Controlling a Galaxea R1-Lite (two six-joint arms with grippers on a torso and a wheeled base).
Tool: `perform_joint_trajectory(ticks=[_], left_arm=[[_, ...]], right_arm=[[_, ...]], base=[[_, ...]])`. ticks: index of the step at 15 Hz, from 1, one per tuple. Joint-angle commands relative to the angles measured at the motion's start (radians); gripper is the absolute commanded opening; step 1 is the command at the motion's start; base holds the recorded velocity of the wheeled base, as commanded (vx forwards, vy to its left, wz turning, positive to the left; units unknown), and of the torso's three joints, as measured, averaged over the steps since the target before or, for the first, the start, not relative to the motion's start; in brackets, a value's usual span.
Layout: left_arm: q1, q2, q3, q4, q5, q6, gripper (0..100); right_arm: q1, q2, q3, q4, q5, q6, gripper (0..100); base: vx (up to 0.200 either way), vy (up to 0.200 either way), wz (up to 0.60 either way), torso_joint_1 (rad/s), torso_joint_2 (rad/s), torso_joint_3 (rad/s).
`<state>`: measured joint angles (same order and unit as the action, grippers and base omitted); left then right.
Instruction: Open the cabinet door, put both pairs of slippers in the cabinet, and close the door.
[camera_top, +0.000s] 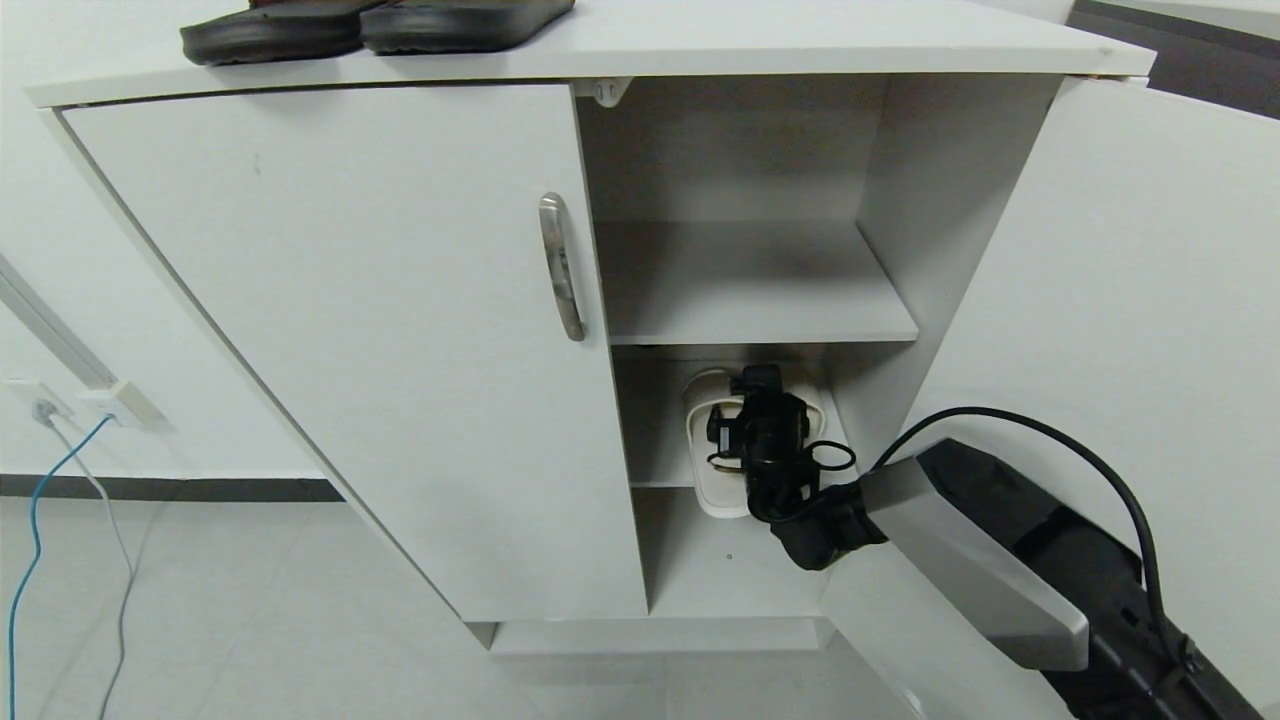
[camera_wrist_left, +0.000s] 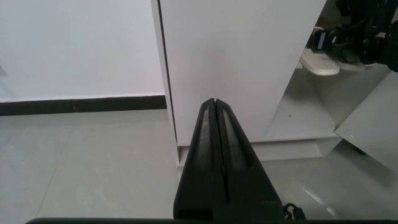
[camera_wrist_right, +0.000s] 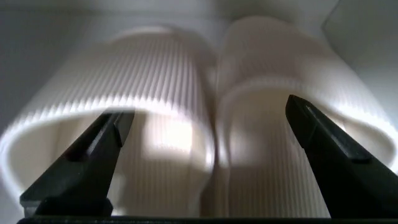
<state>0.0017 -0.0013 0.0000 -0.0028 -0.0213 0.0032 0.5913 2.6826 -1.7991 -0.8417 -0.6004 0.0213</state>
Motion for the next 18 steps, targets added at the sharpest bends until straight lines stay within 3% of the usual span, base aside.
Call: perform_joint_trajectory(ticks=[1,14,18], left_arm=[[0.000,0.001,0.000,0.000,0.000,0.000,0],[0.000,0.001,0.000,0.000,0.000,-0.002,0],[0.000,0.001,0.000,0.000,0.000,-0.002,0]], right_arm=[[0.010,-0.067,0.084,-0.028,-0.001,0.000,100],[0.156,-0.472,0.848,-0.295,-0.076,0.046,100],[0.191,-0.544,0.951,-0.298,-0.076,0.075,100]], base=[[0.000,0.000,0.00,0.000,0.00,0.000],[0.000,0.000,0.00,0.000,0.00,0.000],[0.000,0.000,0.00,0.000,0.00,0.000]])
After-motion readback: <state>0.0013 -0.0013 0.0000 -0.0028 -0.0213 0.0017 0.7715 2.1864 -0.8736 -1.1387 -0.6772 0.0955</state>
